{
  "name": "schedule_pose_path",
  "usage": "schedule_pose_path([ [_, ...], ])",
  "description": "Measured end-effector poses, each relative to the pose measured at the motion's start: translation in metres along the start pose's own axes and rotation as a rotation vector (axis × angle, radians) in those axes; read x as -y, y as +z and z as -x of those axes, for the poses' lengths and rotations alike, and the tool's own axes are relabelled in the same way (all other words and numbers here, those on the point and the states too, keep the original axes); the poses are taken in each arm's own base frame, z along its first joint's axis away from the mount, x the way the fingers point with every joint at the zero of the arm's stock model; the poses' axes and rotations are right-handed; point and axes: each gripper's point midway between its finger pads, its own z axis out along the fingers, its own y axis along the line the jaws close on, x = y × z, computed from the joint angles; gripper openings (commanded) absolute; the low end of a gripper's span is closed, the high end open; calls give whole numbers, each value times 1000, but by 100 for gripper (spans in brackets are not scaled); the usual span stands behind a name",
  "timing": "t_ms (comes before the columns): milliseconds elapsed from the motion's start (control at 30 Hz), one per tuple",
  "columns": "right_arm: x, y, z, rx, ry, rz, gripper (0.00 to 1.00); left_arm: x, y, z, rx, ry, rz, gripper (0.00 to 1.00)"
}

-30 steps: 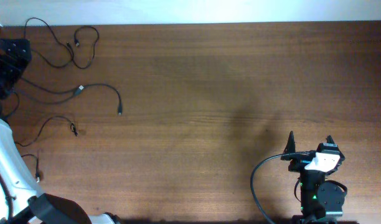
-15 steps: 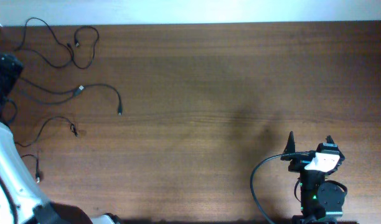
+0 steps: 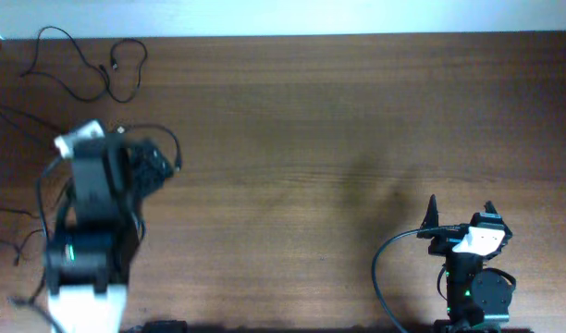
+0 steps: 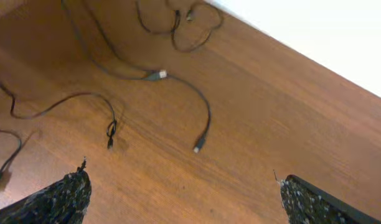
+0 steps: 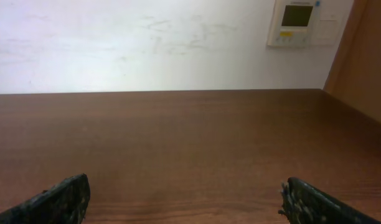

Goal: Untangle cables

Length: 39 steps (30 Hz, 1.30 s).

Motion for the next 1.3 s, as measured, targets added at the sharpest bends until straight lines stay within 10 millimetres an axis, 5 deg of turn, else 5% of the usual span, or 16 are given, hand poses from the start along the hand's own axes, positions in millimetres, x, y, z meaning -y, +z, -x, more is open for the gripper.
schedule_pose_path([
  [167, 0, 0, 1, 2, 0, 0, 99, -33, -16, -59, 123, 84, -48, 99],
  [667, 0, 0, 0, 2, 0, 0, 99, -11, 18, -92, 648, 343, -260, 99],
  [833, 0, 0, 0, 2, 1, 0, 99, -11, 32, -111, 588, 382, -266, 99],
  [1300, 0, 0, 0, 2, 0, 0, 99, -3, 32, -117, 577, 431, -320, 99],
])
